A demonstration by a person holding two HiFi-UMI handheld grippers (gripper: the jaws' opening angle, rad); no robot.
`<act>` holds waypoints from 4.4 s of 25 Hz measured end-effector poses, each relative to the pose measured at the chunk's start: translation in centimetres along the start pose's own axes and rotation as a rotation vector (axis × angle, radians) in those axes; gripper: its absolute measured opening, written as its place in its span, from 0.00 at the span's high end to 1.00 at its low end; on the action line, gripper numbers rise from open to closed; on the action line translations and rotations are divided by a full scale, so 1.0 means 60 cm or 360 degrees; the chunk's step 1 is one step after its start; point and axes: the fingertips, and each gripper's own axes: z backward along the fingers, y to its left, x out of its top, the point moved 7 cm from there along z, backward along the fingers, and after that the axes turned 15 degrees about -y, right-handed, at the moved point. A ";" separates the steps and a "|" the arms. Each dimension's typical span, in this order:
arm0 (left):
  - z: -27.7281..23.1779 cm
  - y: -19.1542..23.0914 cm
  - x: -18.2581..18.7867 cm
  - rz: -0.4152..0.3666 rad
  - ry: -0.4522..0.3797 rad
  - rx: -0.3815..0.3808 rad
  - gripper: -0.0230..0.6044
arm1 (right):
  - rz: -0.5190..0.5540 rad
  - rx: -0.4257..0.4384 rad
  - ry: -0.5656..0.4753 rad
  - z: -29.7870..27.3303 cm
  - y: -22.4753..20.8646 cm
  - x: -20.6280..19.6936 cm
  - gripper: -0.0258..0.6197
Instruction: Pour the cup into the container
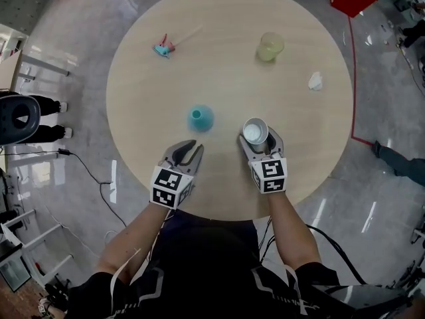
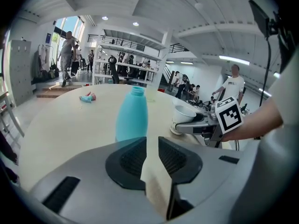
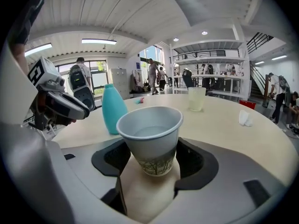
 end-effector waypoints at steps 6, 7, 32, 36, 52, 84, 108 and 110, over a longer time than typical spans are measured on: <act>0.025 -0.002 0.024 -0.0005 -0.0085 -0.0003 0.89 | 0.0057 0.0027 -0.0007 0.020 0.011 0.046 0.48; 0.031 -0.002 0.028 -0.0009 -0.0099 0.0007 0.91 | 0.0075 0.0023 0.0000 0.024 0.014 0.056 0.48; 0.097 -0.014 0.086 -0.0110 -0.0329 0.0073 0.96 | 0.0458 0.0211 0.0163 -0.013 0.089 0.210 0.48; 0.106 -0.001 0.090 -0.0051 -0.0350 0.0139 0.96 | 0.0573 0.0272 0.0242 -0.036 0.099 0.205 0.48; 0.129 0.033 0.083 0.0028 -0.0315 0.0178 0.96 | 0.0804 0.0307 0.0530 -0.101 0.117 0.201 0.48; 0.113 0.033 0.067 0.0089 -0.0296 0.0126 0.96 | 0.1249 0.0391 0.0780 -0.141 0.125 0.206 0.48; 0.113 0.022 0.066 0.0072 -0.0284 0.0085 0.96 | 0.1441 0.0414 0.0824 -0.144 0.136 0.211 0.48; 0.113 0.023 0.066 0.0072 -0.0287 0.0086 0.96 | 0.1452 0.0416 0.0826 -0.145 0.136 0.212 0.48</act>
